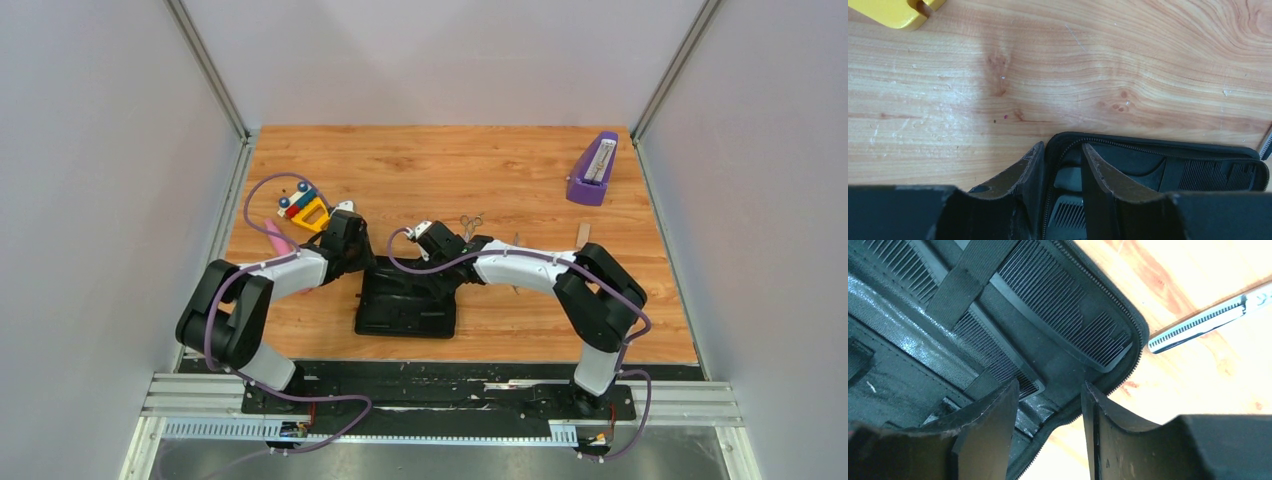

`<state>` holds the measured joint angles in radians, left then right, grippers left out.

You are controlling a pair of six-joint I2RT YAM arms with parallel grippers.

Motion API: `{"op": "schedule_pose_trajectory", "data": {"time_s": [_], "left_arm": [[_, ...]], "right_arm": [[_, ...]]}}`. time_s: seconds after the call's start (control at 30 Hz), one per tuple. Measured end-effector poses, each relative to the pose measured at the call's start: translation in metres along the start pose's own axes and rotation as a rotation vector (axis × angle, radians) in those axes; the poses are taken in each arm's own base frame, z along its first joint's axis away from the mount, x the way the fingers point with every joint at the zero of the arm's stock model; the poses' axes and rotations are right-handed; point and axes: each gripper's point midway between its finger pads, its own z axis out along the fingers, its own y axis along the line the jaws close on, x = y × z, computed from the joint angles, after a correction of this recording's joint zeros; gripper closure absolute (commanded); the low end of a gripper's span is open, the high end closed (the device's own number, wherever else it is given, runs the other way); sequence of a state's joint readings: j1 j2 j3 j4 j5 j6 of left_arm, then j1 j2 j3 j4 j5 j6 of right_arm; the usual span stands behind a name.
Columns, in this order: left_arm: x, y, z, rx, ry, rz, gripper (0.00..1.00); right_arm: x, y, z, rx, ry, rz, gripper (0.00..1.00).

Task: Sort the hair-cutting tools

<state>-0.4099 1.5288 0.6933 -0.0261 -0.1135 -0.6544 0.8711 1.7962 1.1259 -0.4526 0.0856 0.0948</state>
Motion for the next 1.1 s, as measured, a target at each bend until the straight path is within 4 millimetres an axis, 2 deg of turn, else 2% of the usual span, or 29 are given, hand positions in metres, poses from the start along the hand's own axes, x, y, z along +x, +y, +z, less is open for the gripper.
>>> {"op": "schedule_pose_trajectory", "data": {"time_s": [0.33, 0.73, 0.93, 1.1], "left_arm": [[-0.003, -0.003, 0.003, 0.019, -0.014, 0.030, 0.59], [-0.003, -0.003, 0.004, 0.019, -0.015, 0.030, 0.59], [-0.003, -0.003, 0.004, 0.019, -0.015, 0.026, 0.59], [-0.003, -0.003, 0.004, 0.019, -0.015, 0.021, 0.59]], "right_arm": [[-0.015, -0.019, 0.006, 0.107, -0.026, 0.018, 0.63], [-0.013, -0.020, 0.006, 0.114, -0.022, 0.065, 0.64], [-0.008, -0.018, -0.005, 0.088, 0.003, 0.111, 0.67], [-0.018, -0.012, -0.014, 0.049, -0.021, 0.141, 0.71]]}}
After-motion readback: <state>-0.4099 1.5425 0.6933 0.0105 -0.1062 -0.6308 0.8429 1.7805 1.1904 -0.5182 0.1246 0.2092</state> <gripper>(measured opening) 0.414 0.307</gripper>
